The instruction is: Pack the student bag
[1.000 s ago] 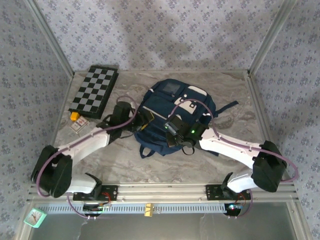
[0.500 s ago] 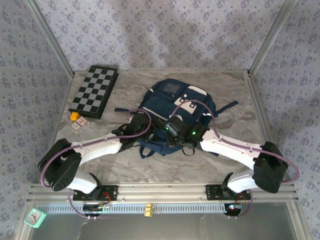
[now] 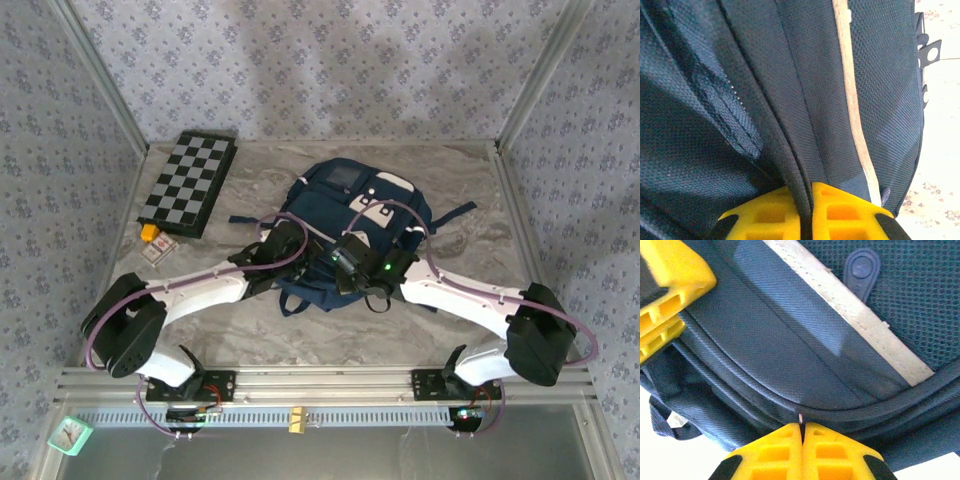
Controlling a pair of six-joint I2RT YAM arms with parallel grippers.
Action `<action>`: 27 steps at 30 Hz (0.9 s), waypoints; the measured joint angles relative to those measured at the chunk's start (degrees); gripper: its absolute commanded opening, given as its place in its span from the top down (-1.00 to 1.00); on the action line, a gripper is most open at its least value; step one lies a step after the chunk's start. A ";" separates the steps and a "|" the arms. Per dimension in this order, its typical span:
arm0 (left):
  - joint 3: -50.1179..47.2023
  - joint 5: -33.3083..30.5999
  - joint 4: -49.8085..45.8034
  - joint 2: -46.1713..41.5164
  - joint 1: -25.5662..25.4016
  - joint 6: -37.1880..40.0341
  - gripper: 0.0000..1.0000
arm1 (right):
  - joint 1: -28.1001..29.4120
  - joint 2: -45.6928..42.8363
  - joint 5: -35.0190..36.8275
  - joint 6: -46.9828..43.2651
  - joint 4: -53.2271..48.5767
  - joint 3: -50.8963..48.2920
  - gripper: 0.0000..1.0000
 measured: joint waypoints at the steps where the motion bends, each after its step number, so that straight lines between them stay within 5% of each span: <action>1: 0.04 0.90 -0.02 0.00 0.50 0.52 0.99 | -0.39 -0.35 0.28 -0.02 -0.59 -0.02 1.00; 17: 6.21 14.23 -4.94 1.62 7.69 13.94 0.94 | -15.67 -7.13 -3.30 -9.27 -1.36 -0.48 1.00; 21: 6.36 14.62 -5.68 1.75 8.28 15.93 0.70 | -16.26 -7.76 -5.29 -11.82 -0.28 -0.52 0.43; 27: 6.36 14.10 -9.49 -0.02 9.70 21.40 -0.17 | -18.62 -13.94 -3.10 -13.44 -0.94 -1.01 -0.64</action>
